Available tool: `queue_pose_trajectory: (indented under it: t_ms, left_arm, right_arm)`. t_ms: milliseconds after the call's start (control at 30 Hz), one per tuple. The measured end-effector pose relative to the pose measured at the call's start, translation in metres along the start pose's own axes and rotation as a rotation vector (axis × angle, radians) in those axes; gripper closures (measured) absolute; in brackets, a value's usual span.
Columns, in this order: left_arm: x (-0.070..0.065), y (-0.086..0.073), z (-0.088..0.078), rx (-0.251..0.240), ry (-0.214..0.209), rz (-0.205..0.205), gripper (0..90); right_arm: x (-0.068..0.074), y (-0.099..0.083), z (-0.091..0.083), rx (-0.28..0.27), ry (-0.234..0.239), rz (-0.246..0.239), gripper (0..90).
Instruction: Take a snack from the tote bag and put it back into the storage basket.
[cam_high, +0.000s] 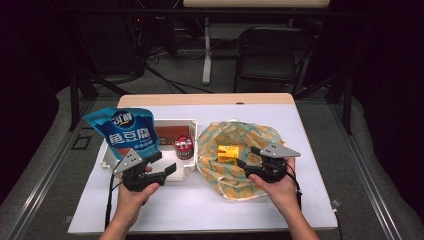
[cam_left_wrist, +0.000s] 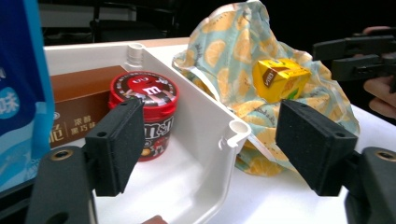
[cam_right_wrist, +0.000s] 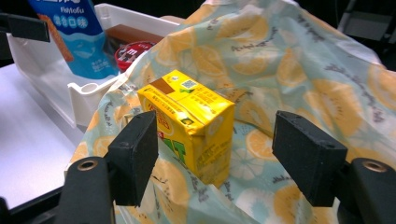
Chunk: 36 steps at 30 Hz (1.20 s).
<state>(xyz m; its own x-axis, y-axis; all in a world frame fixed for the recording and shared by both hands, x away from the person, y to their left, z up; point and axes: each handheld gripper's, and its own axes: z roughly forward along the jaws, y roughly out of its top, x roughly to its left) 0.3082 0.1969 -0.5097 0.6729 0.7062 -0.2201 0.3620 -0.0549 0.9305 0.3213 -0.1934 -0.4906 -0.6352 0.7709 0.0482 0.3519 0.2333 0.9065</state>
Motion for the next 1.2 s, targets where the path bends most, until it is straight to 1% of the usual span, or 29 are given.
queue_pose_trajectory:
  t_ms: [33,67,200,267,300,367,433,500,533,633,700,833,867,900,1000,1067,1133,1200]
  left_arm:
    - [0.001,0.000,-0.001,0.010,-0.014,0.002,22.2]
    - [0.001,0.001,-0.001,0.018,-0.018,0.001,21.9]
    - [0.002,0.001,-0.001,0.020,-0.017,0.002,22.0]
    - [0.002,0.001,-0.001,0.019,-0.020,-0.001,22.1]
    - [0.002,0.001,-0.001,0.019,-0.021,0.001,22.1]
    - [0.001,0.001,-0.001,0.025,-0.017,0.003,22.4]
    - [0.001,0.000,0.000,0.029,-0.018,0.003,22.4]
    - [0.000,0.000,0.000,0.028,-0.020,0.005,22.6]
    - [0.000,-0.001,0.001,0.022,-0.004,0.008,22.7]
    - [0.000,-0.001,0.001,0.020,-0.005,0.004,23.1]
    - [0.000,-0.001,0.001,0.032,-0.021,0.007,23.4]
    - [0.000,-0.001,0.001,0.035,-0.031,0.013,24.1]
    - [0.000,-0.001,0.001,0.038,-0.031,0.014,24.3]
    - [-0.001,-0.002,0.002,0.032,-0.015,0.012,24.4]
    - [-0.001,-0.002,0.002,0.039,-0.032,0.019,24.8]
    - [-0.001,-0.002,0.002,0.043,-0.031,0.020,25.3]
    - [-0.001,-0.002,0.003,0.045,-0.029,0.020,25.5]
    - [-0.001,-0.002,0.003,0.045,-0.028,0.020,25.9]
  right_arm:
    - [0.001,0.001,0.003,0.007,0.007,-0.012,31.1]
    - [0.001,0.002,0.004,0.010,0.010,-0.017,31.1]
    - [0.003,0.005,0.012,0.014,0.024,-0.025,32.5]
    - [0.003,0.006,0.016,0.010,0.029,-0.020,32.1]
    - [0.003,0.006,0.018,0.015,0.034,-0.026,31.7]
    - [0.002,0.006,0.022,0.031,0.042,-0.030,30.2]
    - [0.001,0.006,0.027,0.034,0.049,-0.027,30.0]
    - [0.001,0.007,0.031,0.044,0.058,-0.035,28.9]
    - [0.001,0.007,0.032,0.044,0.060,-0.041,28.8]
    - [0.000,0.010,0.037,0.050,0.080,-0.048,28.7]
    - [0.000,0.011,0.040,0.058,0.090,-0.052,28.3]
    - [0.000,0.011,0.047,0.079,0.103,-0.067,29.2]
    - [0.001,0.010,0.048,0.081,0.095,-0.071,29.9]
    - [0.000,0.010,0.049,0.084,0.100,-0.070,29.9]
    - [0.002,0.008,0.048,0.070,0.088,-0.065,33.6]
    - [0.003,0.006,0.046,0.066,0.083,-0.084,38.7]
    - [0.005,0.002,0.044,0.067,0.067,-0.099,42.4]
    - [0.007,-0.001,0.042,0.064,0.055,-0.096,45.4]
